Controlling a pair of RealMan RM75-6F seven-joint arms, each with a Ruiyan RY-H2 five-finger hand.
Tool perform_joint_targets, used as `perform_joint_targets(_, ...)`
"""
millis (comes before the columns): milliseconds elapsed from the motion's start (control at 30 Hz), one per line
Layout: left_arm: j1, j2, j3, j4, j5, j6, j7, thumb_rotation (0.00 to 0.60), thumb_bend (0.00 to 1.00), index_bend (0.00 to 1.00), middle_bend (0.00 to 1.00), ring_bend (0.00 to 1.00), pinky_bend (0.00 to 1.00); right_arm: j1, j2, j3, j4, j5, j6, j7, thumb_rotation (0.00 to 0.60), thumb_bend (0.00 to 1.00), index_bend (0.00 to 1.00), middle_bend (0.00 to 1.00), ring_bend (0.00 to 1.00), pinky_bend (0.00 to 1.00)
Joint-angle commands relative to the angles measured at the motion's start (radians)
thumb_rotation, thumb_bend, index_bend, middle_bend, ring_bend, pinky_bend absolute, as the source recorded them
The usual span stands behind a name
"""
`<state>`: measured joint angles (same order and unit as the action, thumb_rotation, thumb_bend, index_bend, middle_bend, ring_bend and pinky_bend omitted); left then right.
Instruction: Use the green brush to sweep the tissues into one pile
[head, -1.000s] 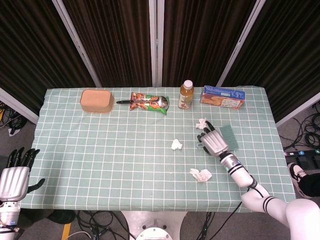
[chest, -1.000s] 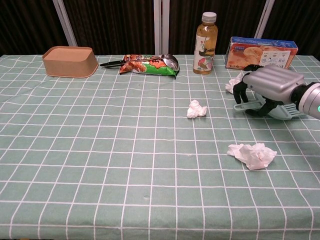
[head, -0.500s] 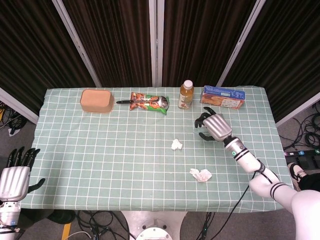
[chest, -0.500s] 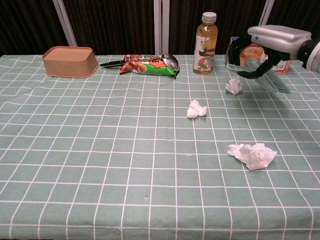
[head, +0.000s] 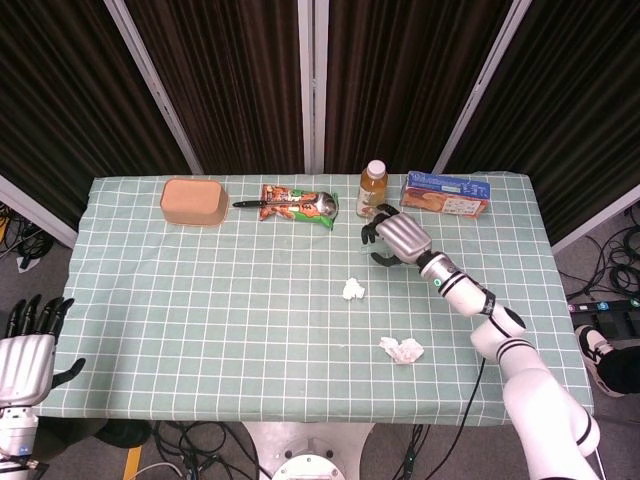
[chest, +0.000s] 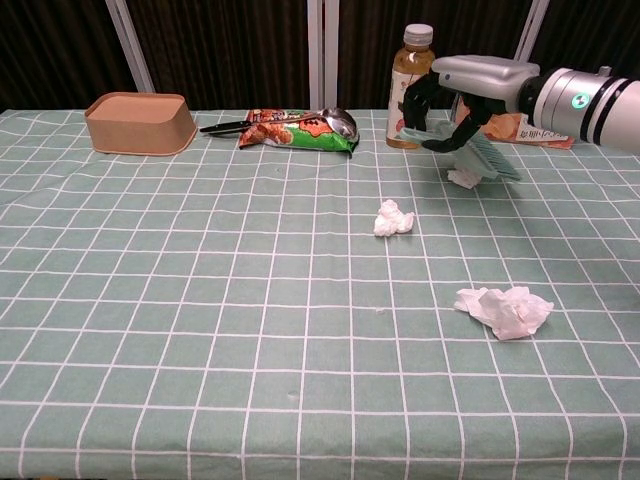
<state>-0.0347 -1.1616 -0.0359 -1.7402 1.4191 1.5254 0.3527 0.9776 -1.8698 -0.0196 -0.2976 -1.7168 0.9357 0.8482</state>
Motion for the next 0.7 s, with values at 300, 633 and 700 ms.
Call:
perform_joint_targets(300,0.001,0.009,-0.002,-0.023,-0.009,0.001,0.023,0.6,0.16,0.12,0.12,0.0,0.0,-0.03,-0.086,-0.022,0.052,0.018,0.086,0.269,0.6,0.39,0.73,0.63,0.3,0.14)
perform_joint_targets(633,-0.008,0.005,-0.001,-0.017,0.005,-0.005,0.021,0.6,0.16,0.12,0.12,0.0,0.0,-0.098,-0.043,-0.082,-0.038,-0.033,0.322,0.416,0.6,0.39,0.73,0.63,0.3,0.14)
perform_joint_targets(700,-0.007,0.005,0.0,-0.017,0.006,-0.004,0.02,0.6,0.16,0.12,0.12,0.0,0.0,-0.107,-0.034,-0.085,-0.065,-0.037,0.36,0.43,0.6,0.39,0.73,0.63,0.3,0.14)
